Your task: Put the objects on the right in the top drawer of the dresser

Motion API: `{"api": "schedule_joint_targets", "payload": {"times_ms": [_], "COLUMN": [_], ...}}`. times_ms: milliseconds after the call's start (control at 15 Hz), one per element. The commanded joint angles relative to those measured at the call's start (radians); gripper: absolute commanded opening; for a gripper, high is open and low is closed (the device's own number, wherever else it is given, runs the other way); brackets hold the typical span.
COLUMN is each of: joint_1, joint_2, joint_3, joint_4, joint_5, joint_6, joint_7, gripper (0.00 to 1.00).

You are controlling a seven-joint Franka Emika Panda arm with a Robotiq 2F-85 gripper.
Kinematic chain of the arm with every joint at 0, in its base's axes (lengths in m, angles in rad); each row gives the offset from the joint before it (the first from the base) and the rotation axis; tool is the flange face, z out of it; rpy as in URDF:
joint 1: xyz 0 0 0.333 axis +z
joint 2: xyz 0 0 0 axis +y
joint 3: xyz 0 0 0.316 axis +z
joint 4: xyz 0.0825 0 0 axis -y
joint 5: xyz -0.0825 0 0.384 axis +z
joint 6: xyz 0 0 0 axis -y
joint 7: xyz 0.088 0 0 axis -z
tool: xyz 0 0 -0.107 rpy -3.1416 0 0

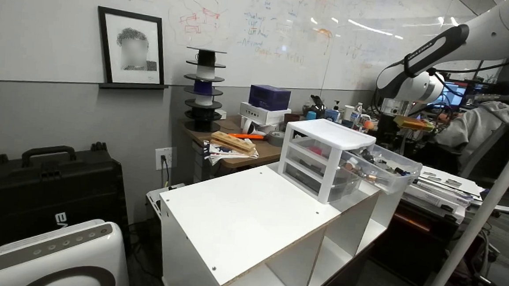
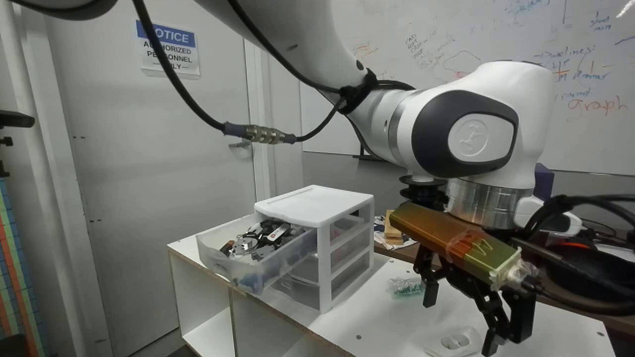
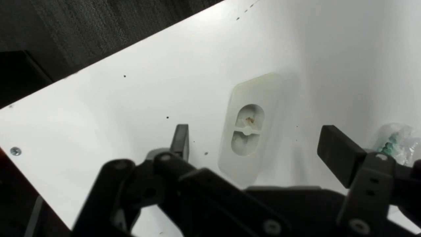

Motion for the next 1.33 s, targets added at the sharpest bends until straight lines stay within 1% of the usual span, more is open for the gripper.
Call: {"api": "schedule_joint_targets", "payload": {"times_ms": [0,133,200,267,333,400,533,667,733,867,933,1067,1267], "joint_1": [-0.001,-0.001,-0.002,-0.002,-0.003,-0.003,-0.002,-0.001,0.001,0.000,0.000,-0.002,-0.005], "joint_2": [0.029,0.038,0.039,0.040,0.039,0.036,0.032,0.032,0.033,0.035,0.034,0.030,0.010], "joint_3": [0.002,-0.002,-0.003,-0.003,-0.001,0.002,0.007,0.012,0.014,0.017,0.018,0.019,0.023], "joint_4": [0.015,0.013,0.010,0.008,0.005,0.002,-0.004,-0.007,-0.010,-0.013,-0.015,-0.021,-0.025], "joint_5": [-0.029,-0.040,-0.045,-0.046,-0.047,-0.048,-0.049,-0.049,-0.051,-0.054,-0.056,-0.056,-0.050], "joint_6": [0.051,0.071,0.081,0.087,0.095,0.099,0.106,0.117,0.122,0.132,0.132,0.121,0.088], "joint_7": [0.021,0.025,0.027,0.027,0.024,0.021,0.018,0.012,0.009,0.005,0.003,0.000,-0.001], "gripper": [1.00,1.00,0.75,0.73,0.66,0.56,0.40,0.27,0.18,0.13,0.15,0.14,0.10]}}
